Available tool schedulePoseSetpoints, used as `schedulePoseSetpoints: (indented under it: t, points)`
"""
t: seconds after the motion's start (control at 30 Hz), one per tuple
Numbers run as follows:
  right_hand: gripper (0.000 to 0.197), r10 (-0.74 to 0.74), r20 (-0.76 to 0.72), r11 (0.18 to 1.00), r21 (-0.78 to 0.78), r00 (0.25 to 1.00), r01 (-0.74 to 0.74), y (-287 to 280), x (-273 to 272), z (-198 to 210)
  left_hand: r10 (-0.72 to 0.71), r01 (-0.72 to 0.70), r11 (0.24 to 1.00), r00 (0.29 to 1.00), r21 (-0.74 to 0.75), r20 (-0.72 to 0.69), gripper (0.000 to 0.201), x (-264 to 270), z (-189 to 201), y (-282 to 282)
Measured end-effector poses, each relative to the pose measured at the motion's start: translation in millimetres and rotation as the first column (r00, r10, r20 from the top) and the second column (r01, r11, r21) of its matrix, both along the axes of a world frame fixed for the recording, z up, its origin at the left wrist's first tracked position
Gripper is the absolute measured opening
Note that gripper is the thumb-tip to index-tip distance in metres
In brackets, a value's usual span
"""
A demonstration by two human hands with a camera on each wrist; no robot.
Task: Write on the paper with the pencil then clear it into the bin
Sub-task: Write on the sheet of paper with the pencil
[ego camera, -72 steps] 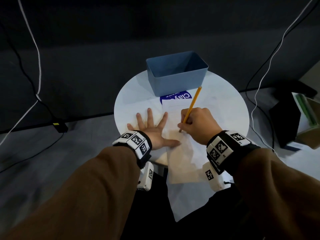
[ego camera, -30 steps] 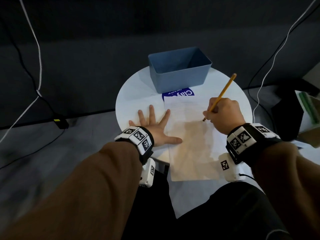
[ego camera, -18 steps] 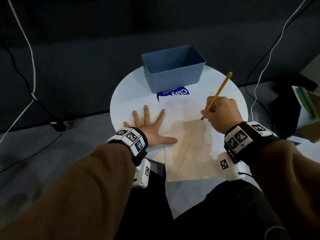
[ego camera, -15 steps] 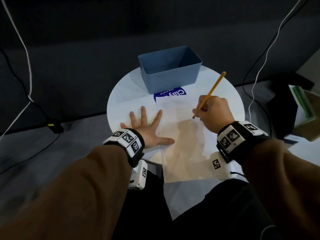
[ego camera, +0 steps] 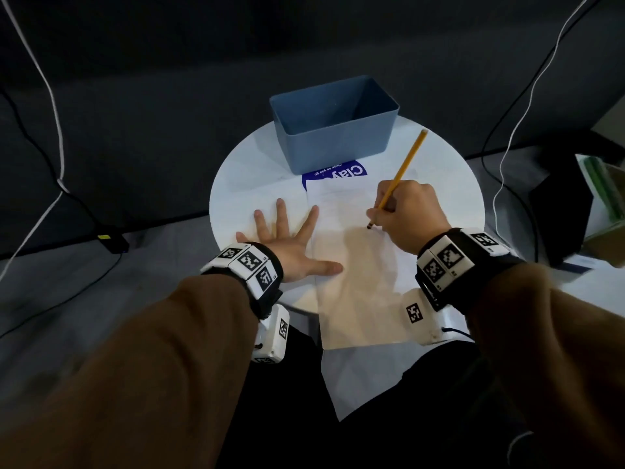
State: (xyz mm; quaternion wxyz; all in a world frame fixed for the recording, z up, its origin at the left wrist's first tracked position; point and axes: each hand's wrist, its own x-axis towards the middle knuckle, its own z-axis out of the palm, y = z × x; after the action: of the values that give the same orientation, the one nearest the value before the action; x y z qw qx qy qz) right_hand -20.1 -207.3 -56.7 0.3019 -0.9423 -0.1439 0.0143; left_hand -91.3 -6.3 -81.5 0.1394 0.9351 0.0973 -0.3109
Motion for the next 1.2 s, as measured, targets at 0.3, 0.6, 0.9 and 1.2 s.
schedulePoseSetpoints:
  t: [0.3,0.6,0.9,1.2]
  points:
    - [0.029,-0.041,-0.004,0.998,0.054,0.999,0.041,-6.9,0.2,3.6,-0.002,0.002,1.000,1.000,0.002,-0.002,0.119,0.0,1.4,-1.6]
    - [0.030,-0.159,-0.002,0.987,0.013,0.987,0.159,-32.0,6.2,7.7,-0.001,0.001,1.000,1.000,-0.007,-0.011,0.118,-1.2,1.7,-0.9]
    - [0.027,-0.094,-0.001,0.995,0.014,0.996,0.094,-17.7,2.9,1.1,0.004,-0.004,1.000,1.000,-0.007,-0.008,0.118,-2.3,4.3,-2.6]
    - [0.028,-0.039,0.011,0.999,-0.005,0.999,0.039,-19.8,-0.8,8.6,-0.004,0.004,1.000,1.000,-0.008,-0.007,0.118,-3.1,6.0,-2.2]
